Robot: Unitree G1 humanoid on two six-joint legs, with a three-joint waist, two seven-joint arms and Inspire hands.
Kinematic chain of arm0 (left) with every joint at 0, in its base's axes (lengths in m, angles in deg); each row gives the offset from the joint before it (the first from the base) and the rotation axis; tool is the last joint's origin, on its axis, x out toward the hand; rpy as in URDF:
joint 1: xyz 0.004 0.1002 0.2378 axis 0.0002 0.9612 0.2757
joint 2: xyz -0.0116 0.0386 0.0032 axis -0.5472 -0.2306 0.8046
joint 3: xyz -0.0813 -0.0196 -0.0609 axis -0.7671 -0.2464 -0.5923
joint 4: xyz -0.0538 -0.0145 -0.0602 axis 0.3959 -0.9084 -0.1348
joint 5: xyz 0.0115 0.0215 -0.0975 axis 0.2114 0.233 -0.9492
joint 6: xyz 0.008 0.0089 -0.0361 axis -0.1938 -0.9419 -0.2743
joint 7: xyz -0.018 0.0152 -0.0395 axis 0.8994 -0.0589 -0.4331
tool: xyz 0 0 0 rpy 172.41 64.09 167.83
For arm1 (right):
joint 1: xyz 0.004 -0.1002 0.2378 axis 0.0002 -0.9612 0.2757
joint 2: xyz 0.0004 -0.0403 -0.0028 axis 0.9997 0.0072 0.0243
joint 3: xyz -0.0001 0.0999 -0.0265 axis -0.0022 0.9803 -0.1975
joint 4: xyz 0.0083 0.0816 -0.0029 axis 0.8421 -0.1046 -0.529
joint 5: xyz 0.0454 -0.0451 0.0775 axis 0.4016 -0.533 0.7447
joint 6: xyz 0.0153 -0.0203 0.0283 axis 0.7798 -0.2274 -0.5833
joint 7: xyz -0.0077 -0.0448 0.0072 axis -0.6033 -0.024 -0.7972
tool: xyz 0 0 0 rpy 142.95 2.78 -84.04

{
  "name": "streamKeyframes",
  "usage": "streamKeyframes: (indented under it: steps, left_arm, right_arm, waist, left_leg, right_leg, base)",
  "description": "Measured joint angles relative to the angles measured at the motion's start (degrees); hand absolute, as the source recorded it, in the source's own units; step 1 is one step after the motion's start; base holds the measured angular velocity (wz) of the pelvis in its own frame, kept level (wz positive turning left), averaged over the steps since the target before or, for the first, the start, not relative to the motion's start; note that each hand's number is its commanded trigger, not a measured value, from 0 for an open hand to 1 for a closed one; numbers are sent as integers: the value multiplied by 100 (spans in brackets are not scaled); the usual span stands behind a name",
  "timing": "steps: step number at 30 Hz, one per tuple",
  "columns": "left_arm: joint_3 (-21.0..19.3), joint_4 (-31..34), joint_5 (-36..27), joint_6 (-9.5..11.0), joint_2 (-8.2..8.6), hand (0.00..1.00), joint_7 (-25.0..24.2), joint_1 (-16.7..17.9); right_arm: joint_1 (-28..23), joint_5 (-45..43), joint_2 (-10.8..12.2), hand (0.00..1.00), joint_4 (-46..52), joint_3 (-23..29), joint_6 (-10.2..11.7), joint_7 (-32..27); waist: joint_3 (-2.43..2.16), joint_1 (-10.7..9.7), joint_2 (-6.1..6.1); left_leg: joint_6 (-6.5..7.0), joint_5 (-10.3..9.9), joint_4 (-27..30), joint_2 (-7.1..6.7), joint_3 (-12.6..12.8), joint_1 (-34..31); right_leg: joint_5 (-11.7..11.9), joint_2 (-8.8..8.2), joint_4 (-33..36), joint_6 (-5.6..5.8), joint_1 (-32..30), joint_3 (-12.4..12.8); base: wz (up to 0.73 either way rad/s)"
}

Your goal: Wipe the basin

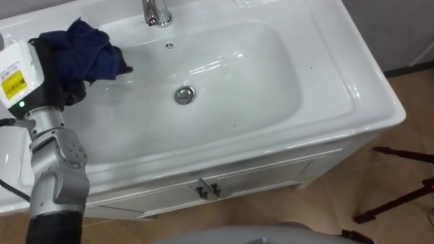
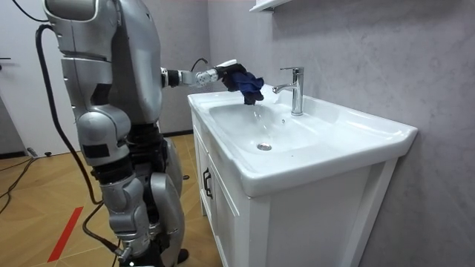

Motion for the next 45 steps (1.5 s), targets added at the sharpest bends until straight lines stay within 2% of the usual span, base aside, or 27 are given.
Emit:
streamKeyframes:
  steps: [3, 12, 16, 22, 27, 29, 33, 34, 35, 36, 37, 45]
  left_arm:
    - [-147, 0, 7, -3, -1, 100, 5, 0]
    - [-338, -16, 13, -15, -24, 100, 8, 52]
    - [-500, -35, 8, -113, -24, 100, 7, 74]
    - [-602, -221, -8, -115, -24, 100, 8, 434]
    - [-630, -274, -60, -116, -23, 100, 8, 508]
    - [-632, -274, -114, -116, -23, 100, 8, 519]
    - [-632, -274, -117, -116, -23, 100, 8, 520]
    - [-631, -275, -117, -115, -17, 91, 8, 523]
    - [-630, -275, -117, -115, -14, 51, 8, 539]
    - [-630, -275, -117, -115, -13, 51, 8, 547]
    - [-630, -277, -117, -115, -9, 0, 8, 551]
    - [-628, -391, -117, -120, -3, 0, 11, 551]
  right_arm:
    - [-61, -61, -2, 0, 0, 39, 1, -28]
    - [-200, -145, -49, 0, 74, 69, -3, -26]
    - [-246, -139, -63, 0, 104, 65, -9, -22]
    - [-270, -152, -75, 0, 149, 74, 0, -22]
    - [-277, -288, -75, 0, 147, 127, -2, -22]
    - [-282, -316, -88, 0, 141, 130, -2, -26]
    - [-289, -322, -98, 0, 126, 137, -3, -25]
    - [-295, -315, -102, 0, 126, 135, -3, -23]
    - [-297, -314, -102, 0, 126, 134, -5, -21]
    - [-297, -314, -101, 0, 126, 134, -5, -20]
    - [-296, -316, -100, 0, 126, 130, -6, -19]
    - [-321, -343, -99, 0, 125, 127, -124, 6]
  waist:
    - [-18, 83, 35]
    - [-10, 370, 65]
    - [-6, 516, 74]
    - [-11, 527, 81]
    - [-18, 539, 91]
    - [-41, 536, 114]
    - [-56, 528, 134]
    - [-56, 518, 131]
    - [-53, 517, 126]
    - [-52, 517, 123]
    - [-50, 516, 115]
    - [-24, 494, 63]
  left_leg:
    - [0, 0, 0, -6, -58, -2]
    - [0, 0, -6, -8, -91, 15]
    - [0, 0, -6, -20, -96, 42]
    - [0, 0, 0, -48, -228, 22]
    - [0, 0, 3, -52, -248, 4]
    - [0, 0, 3, -53, -264, -3]
    - [0, 0, 5, -51, -268, 7]
    - [0, 0, 7, -51, -275, 27]
    - [0, 0, 6, -51, -281, 39]
    - [0, 0, 6, -51, -283, 44]
    - [0, 0, 5, -51, -289, 49]
    - [0, 0, 2, -52, -274, 61]
  right_leg:
    - [0, -2, -2, 1, 4, -11]
    - [0, -11, 3, 1, 47, -73]
    - [-7, -18, -7, 13, 95, -99]
    - [-24, -40, -4, 38, 101, -190]
    - [-26, -44, 1, 42, 98, -239]
    - [-26, -44, 5, 42, 104, -239]
    - [-26, -42, 6, 41, 107, -236]
    - [-26, -42, 7, 41, 109, -235]
    - [-26, -42, 8, 41, 117, -228]
    - [-26, -42, 9, 41, 120, -224]
    - [-26, -44, 8, 42, 125, -225]
    - [-26, -46, 7, 42, 134, -223]
  base:
    - [0]
    - [2]
    - [5]
    - [10]
    - [7]
    - [0]
    - [0]
    - [0]
    - [0]
    - [0]
    - [0]
    - [0]
